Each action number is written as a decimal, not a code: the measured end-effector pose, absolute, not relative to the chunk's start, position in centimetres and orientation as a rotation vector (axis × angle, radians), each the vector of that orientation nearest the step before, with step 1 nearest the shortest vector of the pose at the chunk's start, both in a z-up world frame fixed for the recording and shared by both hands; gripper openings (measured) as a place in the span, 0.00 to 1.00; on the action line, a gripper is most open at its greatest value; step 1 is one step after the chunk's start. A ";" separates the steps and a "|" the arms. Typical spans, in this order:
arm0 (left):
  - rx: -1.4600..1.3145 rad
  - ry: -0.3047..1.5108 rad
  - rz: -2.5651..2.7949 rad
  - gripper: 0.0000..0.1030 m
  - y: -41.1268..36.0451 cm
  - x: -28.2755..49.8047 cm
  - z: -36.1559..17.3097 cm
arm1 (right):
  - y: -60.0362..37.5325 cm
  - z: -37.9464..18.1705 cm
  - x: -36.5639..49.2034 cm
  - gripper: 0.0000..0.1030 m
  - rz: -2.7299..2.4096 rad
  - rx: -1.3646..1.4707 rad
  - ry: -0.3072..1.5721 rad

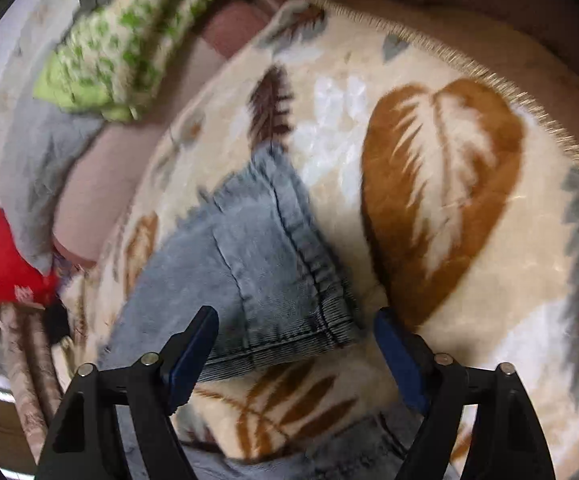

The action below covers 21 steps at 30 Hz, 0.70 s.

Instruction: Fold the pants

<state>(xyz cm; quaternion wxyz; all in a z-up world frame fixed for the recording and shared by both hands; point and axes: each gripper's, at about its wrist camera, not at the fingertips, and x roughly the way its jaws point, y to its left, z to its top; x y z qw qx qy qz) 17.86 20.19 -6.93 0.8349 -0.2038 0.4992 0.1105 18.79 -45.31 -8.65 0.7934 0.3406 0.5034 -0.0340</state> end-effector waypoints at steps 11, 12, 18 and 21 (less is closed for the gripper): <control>-0.174 1.031 0.221 0.09 19.2 19.2 -4.3 | -42.2 -2.7 17.7 0.21 -0.124 0.218 1.045; -0.167 1.053 0.224 0.10 19.3 19.5 -5.1 | -42.4 -3.1 17.2 0.22 -0.130 0.201 1.058; -0.175 1.082 0.260 0.32 20.2 19.9 -5.7 | -44.0 -8.1 17.2 0.64 -0.168 0.229 1.155; -0.166 1.003 0.281 0.48 20.5 19.0 -3.3 | -44.6 -5.4 16.5 0.66 -0.165 0.269 1.076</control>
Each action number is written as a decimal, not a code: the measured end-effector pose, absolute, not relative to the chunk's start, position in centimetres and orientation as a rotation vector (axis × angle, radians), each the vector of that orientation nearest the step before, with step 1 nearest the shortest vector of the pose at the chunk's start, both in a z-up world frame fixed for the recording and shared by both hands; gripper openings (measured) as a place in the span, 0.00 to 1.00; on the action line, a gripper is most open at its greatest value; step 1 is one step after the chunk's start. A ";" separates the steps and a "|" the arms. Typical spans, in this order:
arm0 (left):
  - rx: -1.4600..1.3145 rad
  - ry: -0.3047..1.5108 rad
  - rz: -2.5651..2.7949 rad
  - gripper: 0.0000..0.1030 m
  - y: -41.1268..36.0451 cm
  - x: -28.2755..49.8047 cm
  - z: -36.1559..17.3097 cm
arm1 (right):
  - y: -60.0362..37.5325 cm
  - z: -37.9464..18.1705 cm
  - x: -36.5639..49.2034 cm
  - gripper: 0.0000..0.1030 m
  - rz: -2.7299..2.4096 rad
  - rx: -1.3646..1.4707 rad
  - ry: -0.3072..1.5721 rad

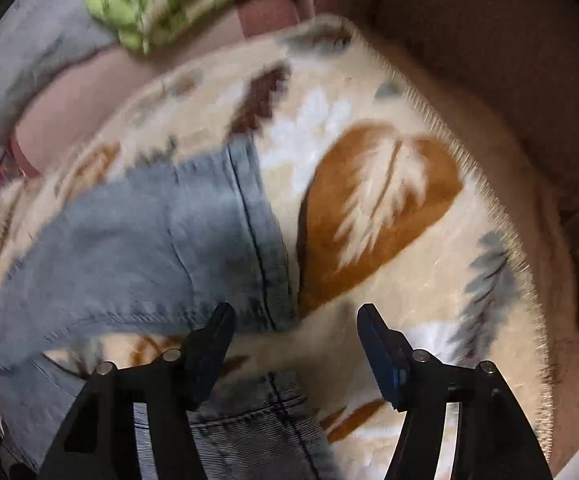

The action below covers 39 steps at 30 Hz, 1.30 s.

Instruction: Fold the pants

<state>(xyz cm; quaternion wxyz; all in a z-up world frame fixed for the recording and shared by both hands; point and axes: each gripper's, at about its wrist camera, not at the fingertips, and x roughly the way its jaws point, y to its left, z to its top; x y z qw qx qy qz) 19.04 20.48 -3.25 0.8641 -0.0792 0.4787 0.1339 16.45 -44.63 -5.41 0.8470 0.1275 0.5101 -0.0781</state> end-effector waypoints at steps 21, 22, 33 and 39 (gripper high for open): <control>-0.547 1.000 0.081 0.70 13.3 15.9 -4.4 | -46.6 -11.1 16.7 0.13 -0.058 1.162 1.006; -0.519 1.015 0.126 0.64 13.3 16.5 -5.0 | -46.4 -10.8 16.8 0.08 -0.068 1.130 1.014; -0.530 1.069 0.135 0.55 15.8 17.3 -5.1 | -43.7 -9.7 15.4 0.32 -0.124 0.675 1.141; -0.182 0.927 0.178 0.81 11.5 16.8 -1.9 | -43.3 -2.5 13.0 0.65 -0.095 0.626 0.960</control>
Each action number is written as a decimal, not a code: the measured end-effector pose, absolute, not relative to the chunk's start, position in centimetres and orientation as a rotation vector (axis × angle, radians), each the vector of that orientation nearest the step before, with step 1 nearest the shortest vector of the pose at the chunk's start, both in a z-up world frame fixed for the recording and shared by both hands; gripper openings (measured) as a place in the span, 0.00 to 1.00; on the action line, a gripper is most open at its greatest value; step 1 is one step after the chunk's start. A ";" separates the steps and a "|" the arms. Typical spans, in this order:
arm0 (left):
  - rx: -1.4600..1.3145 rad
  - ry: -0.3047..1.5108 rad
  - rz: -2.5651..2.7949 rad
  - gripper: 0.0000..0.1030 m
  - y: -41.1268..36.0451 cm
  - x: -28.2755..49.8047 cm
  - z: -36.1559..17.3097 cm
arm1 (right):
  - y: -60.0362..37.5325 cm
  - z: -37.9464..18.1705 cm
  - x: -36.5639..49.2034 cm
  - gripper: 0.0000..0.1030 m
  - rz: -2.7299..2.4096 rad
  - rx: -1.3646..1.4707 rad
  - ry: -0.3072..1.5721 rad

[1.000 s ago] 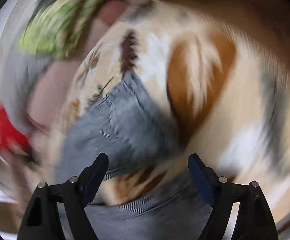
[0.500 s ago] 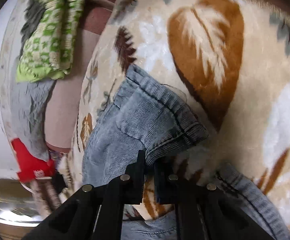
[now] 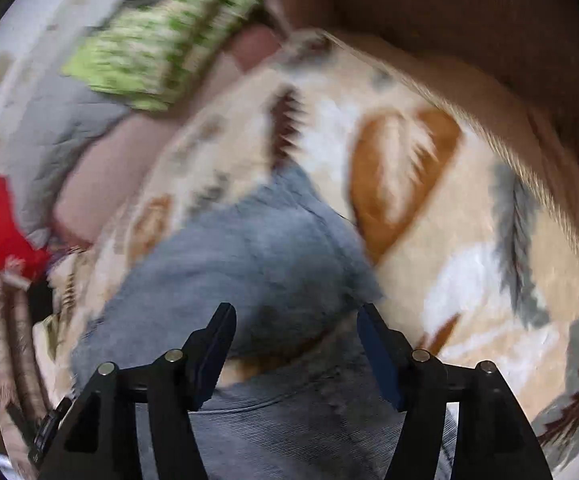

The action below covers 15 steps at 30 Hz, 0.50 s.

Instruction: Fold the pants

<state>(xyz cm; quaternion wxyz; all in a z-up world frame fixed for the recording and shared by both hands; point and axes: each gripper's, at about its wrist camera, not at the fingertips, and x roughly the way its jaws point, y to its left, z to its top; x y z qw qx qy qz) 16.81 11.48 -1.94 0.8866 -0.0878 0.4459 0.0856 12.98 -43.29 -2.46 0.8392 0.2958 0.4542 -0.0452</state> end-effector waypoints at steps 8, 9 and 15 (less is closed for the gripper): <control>0.023 1.053 0.253 0.83 9.6 17.9 -7.3 | -38.2 -7.5 17.0 0.69 0.128 0.626 1.100; 0.019 1.058 0.256 0.83 9.6 17.9 -7.3 | -37.7 -9.8 17.5 0.68 0.082 0.574 1.202; 0.019 1.049 0.253 0.84 9.7 18.2 -7.5 | -36.3 -6.3 16.5 0.68 0.068 0.456 1.132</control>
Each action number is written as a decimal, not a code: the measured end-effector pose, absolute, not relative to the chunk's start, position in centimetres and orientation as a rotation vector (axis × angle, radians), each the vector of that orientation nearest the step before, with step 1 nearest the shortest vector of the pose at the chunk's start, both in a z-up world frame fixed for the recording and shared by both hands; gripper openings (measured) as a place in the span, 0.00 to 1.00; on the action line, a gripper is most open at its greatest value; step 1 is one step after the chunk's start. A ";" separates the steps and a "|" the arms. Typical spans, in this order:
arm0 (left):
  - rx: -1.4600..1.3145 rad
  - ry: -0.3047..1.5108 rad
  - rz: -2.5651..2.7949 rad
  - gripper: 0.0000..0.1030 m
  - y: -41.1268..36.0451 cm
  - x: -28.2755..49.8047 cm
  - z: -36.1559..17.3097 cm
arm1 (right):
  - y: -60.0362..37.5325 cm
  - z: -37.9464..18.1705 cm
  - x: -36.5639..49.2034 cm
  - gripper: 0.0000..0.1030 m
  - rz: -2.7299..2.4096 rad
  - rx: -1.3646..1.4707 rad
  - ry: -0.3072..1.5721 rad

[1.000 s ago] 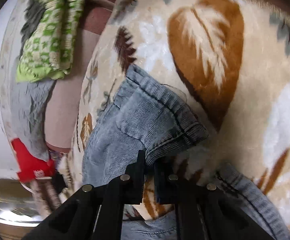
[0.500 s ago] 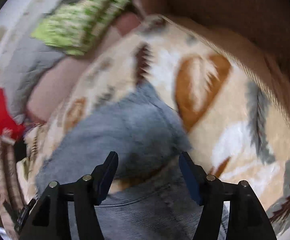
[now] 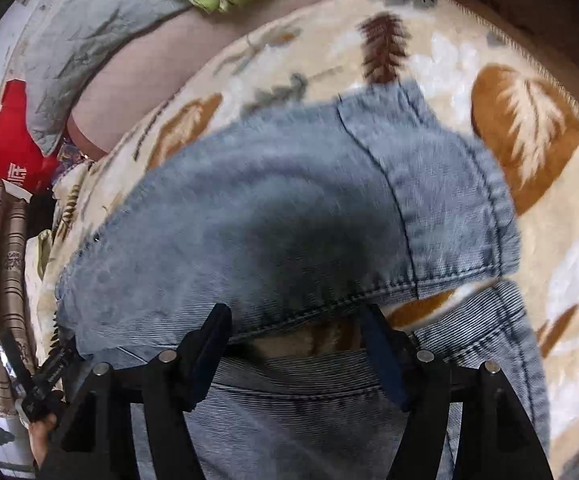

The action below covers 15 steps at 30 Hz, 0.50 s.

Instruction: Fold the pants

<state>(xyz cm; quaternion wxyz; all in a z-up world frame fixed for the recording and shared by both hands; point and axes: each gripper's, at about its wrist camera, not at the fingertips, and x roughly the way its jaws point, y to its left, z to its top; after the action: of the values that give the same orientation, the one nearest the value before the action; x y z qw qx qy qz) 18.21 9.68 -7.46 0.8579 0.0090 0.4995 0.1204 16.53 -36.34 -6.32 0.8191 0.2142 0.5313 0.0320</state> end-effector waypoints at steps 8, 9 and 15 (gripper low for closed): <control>0.012 1.003 0.242 0.88 10.1 17.7 -7.6 | -33.3 -3.9 17.6 0.80 0.103 0.358 0.977; 0.012 0.994 0.242 0.88 10.1 17.6 -7.6 | -32.9 -4.9 17.7 0.81 0.098 0.328 1.014; 0.008 0.976 0.238 0.89 10.1 17.5 -7.6 | -31.7 -9.3 16.8 0.94 0.066 0.143 1.115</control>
<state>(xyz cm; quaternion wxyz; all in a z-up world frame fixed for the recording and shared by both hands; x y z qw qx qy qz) 17.54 10.11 -7.60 0.8765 0.0040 0.4677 0.1141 16.83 -31.68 -9.30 0.8456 0.0680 0.5286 0.0311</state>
